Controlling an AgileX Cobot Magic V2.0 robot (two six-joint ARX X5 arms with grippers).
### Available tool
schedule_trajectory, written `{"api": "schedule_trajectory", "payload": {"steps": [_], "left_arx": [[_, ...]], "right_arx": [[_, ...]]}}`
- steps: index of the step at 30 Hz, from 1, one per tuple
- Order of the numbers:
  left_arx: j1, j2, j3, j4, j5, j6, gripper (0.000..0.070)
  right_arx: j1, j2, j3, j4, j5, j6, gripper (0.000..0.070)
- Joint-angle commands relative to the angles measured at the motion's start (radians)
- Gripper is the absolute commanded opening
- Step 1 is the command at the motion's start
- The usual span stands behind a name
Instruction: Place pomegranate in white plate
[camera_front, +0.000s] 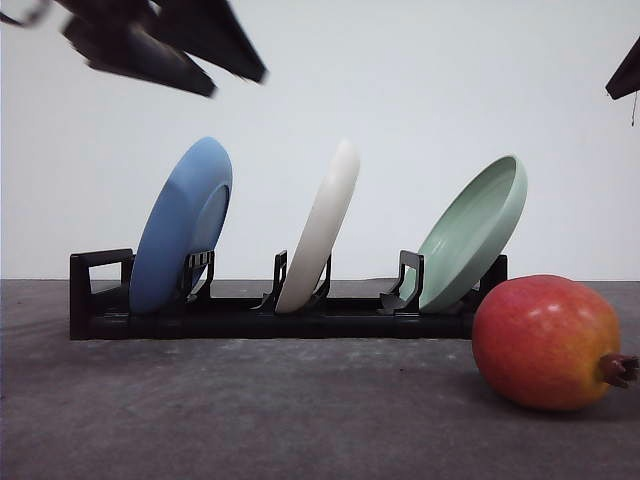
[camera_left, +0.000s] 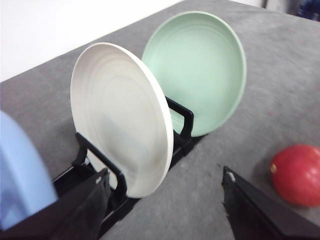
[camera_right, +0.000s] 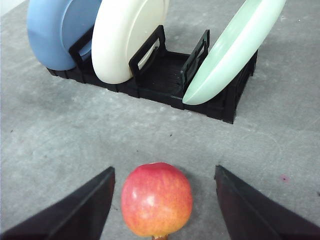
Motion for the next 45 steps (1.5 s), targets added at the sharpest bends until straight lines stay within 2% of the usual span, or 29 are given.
{"api": "schedule_trajectory", "payload": {"steps": [1,11,22,25,30,34,37,45], "left_arx": [[-0.024,0.056,0.035,0.024,-0.023,-0.064,0.0431],[-0.074,0.305,0.189,0.025,-0.121,-0.181,0.0429],[-0.073,0.501,0.34,0.063,-0.147,-0.154,0.0416],[-0.073,0.537,0.364,0.063,-0.152,-0.155,0.0357],[-0.073,0.557,0.373,0.06,-0.156,-0.163,0.032],[-0.075,0.557,0.373,0.053,-0.155,-0.164,0.0103],[-0.075,0.556,0.373,0.045,-0.155,-0.178,0.0018],[-0.074,0.55,0.373,0.031,-0.135,-0.228,0.0014]], "right_arx": [[0.004,0.002,0.018,0.009,-0.002,-0.004,0.0404],[0.004,0.002,0.018,0.009,-0.002,-0.004,0.0404],[0.004,0.002,0.018,0.009,0.001,-0.004,0.0404],[0.004,0.002,0.018,0.009,0.0,-0.004,0.0404],[0.004,0.002,0.018,0.009,0.0,-0.004,0.0404],[0.004,0.002,0.018,0.009,0.0,-0.004,0.0403],[0.004,0.002,0.018,0.009,0.0,-0.004,0.0404],[0.004,0.002,0.018,0.008,0.0,-0.003,0.0403]]}}
